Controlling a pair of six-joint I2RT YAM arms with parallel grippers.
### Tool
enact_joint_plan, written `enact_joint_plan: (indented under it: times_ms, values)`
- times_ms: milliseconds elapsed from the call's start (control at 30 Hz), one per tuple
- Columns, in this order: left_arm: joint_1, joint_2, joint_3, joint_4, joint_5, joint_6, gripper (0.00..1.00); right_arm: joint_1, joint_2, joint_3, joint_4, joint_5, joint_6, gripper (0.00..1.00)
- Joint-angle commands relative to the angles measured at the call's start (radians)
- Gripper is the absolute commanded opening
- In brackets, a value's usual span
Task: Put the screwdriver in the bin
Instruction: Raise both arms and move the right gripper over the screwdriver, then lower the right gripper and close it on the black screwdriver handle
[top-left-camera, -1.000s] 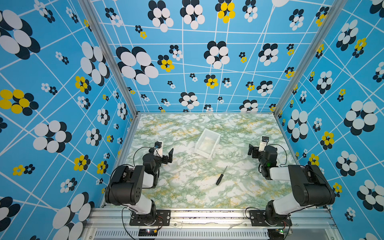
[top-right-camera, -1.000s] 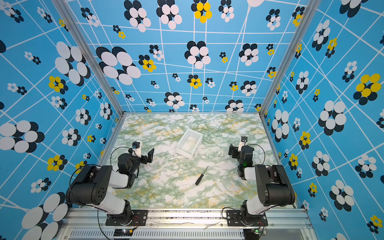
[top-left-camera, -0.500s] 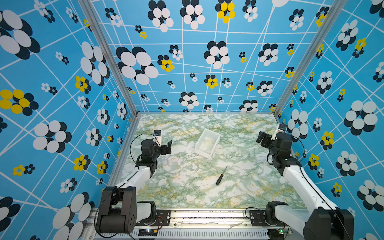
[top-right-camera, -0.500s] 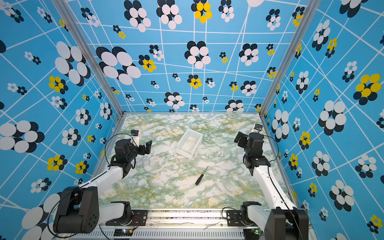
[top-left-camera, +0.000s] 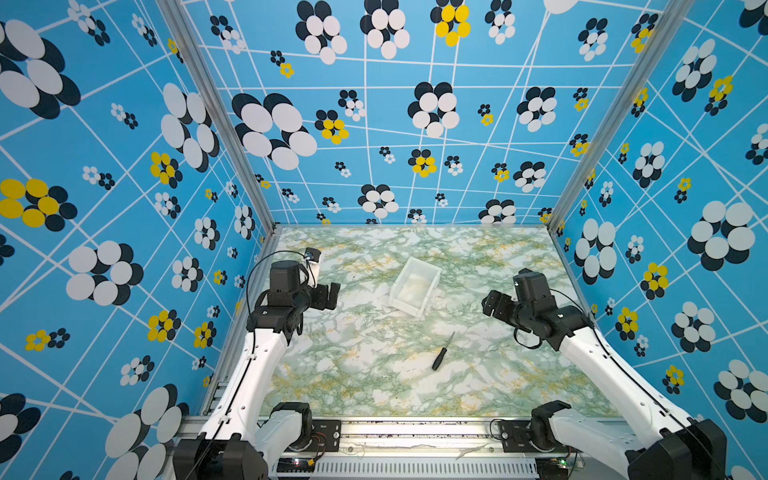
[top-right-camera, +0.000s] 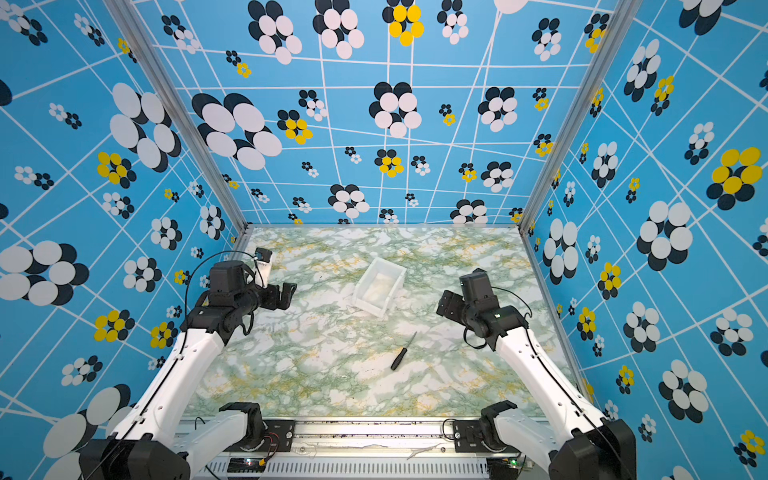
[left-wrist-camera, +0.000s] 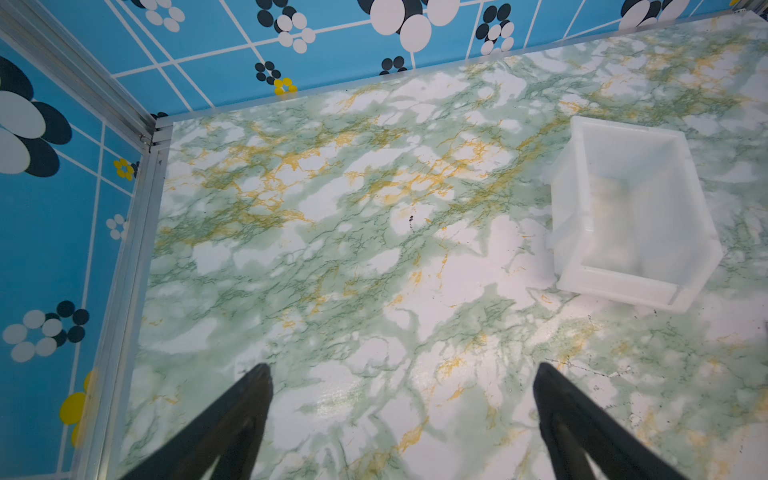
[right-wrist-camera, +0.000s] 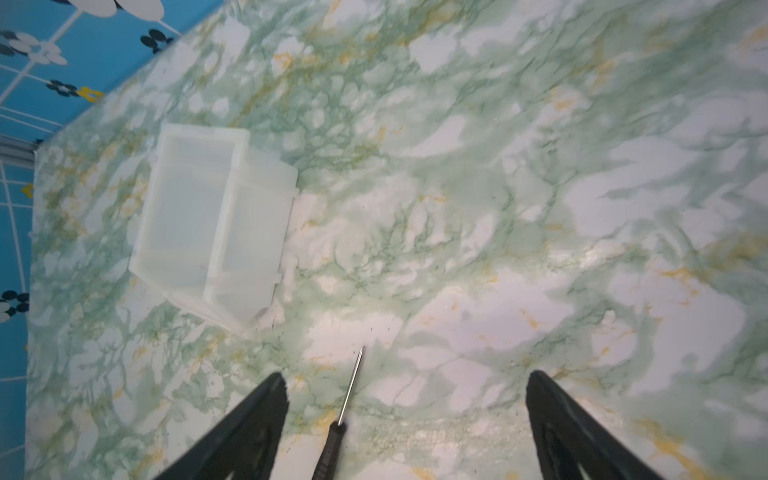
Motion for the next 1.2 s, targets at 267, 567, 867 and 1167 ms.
enact_joint_plan:
  times_ms: [267,567,867,1167]
  values:
    - [-0.021,0.024,0.08,-0.269,0.059,0.014,0.99,0.395,0.178,0.094,-0.224,0.118,0.236,0.86]
    - [-0.047,0.019,0.13,-0.292,0.068,-0.011,0.99,0.557,0.486,0.221,-0.197,0.097,0.266,0.81]
    - [-0.071,0.016,0.136,-0.288,0.063,-0.022,0.99,0.573,0.615,0.233,-0.154,0.069,0.283,0.71]
    - [-0.077,0.02,0.127,-0.27,0.064,-0.023,0.99,0.575,0.639,0.192,-0.144,0.061,0.299,0.62]
